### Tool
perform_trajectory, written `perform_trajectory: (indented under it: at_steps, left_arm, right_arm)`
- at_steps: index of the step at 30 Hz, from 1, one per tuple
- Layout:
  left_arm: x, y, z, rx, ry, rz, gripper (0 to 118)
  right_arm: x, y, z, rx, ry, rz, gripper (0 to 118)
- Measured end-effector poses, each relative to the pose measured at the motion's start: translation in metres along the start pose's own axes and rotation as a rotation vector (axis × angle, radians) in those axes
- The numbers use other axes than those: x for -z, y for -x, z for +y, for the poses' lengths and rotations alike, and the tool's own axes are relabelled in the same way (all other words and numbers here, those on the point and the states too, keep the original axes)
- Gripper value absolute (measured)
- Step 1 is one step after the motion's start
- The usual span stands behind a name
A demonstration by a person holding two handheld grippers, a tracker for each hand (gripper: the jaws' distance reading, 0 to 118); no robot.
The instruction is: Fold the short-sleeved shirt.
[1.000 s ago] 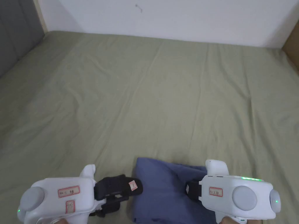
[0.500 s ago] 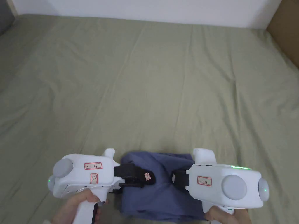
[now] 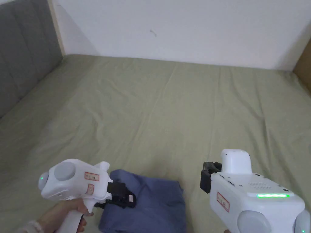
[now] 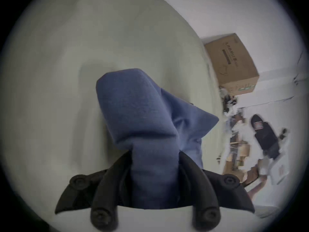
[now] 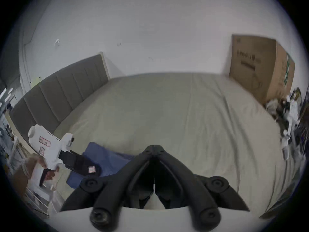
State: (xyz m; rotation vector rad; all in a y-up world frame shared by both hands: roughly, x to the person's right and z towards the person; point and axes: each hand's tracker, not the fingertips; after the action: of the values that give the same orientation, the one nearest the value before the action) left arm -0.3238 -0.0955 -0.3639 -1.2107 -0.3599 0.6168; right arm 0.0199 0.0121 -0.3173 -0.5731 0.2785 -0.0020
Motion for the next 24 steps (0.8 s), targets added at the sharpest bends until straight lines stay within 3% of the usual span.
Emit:
perform_trajectory:
  at_steps: [5,8,13,14,18,19,24]
  left_arm:
    - [-0.075,0.039,0.003,0.071,-0.075,0.299,23]
    - [-0.109,0.067,0.010,0.090,-0.080,0.482,23]
    - [-0.135,0.093,0.013,0.273,-0.036,0.876,24]
    - [-0.137,0.099,0.012,0.301,-0.028,0.908,30]
    - [-0.139,0.110,0.004,0.302,-0.076,1.026,106]
    - [-0.142,0.108,0.001,0.303,-0.103,1.054,110]
    - [-0.164,0.085,-0.004,0.166,-0.231,0.813,104]
  right_arm:
    - [-0.021,0.044,0.006,0.003,-0.110,0.033,1]
    - [-0.023,0.059,0.005,0.000,-0.087,0.067,1]
    - [-0.017,0.068,-0.002,-0.026,-0.052,0.071,1]
    - [-0.014,0.067,-0.003,-0.031,-0.044,0.071,1]
    - [-0.008,0.059,-0.006,0.003,-0.018,0.069,1]
    - [-0.008,0.057,-0.008,0.013,-0.015,0.068,1]
    - [-0.009,0.046,-0.012,0.013,0.002,0.054,1]
